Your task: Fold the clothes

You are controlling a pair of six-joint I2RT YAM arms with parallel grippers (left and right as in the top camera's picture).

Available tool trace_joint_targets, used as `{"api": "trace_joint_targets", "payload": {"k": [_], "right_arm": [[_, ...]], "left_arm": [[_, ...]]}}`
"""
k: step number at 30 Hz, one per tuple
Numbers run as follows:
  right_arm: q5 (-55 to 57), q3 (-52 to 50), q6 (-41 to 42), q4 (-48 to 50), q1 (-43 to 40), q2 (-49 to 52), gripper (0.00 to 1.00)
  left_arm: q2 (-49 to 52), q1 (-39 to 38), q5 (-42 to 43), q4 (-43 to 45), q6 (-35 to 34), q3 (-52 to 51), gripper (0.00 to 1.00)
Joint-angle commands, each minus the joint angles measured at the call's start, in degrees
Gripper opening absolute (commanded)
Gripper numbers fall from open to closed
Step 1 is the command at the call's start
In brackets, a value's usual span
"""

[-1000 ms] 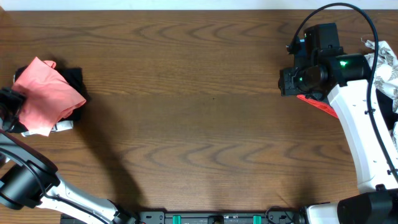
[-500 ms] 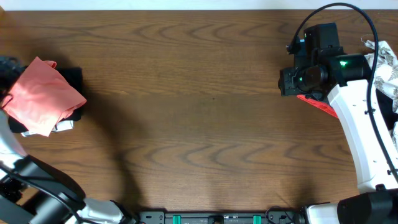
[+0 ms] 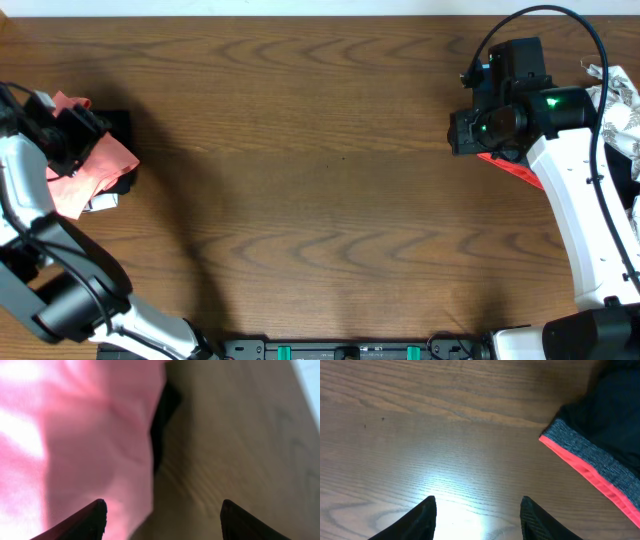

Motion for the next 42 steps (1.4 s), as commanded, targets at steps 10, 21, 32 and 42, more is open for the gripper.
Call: {"api": "trace_joint_targets", "payload": {"k": [10,21,32,42], "right_arm": [[0.8,-0.3,-0.7,0.3,-0.2,0.0,0.52],[0.8,-0.3,-0.7,0.3,-0.2,0.0,0.52],[0.5,-0.3,-0.7,4.8,-0.2,0.0,0.85],[0.6,-0.3,-0.7,12.3,-0.2,0.0,0.98]], "left_arm": [[9.0,3.8,-0.4,-3.8,-1.6,-0.3,0.73],[7.0,3.7,14.9,0.3,3.3,-0.3,0.77],[-10.3,-8.9,-0.1,-1.0,13.8,-0.3,0.93],[-17.2,-27.9,-8.5,-2.7,14.7,-0.3,0.98]]}}
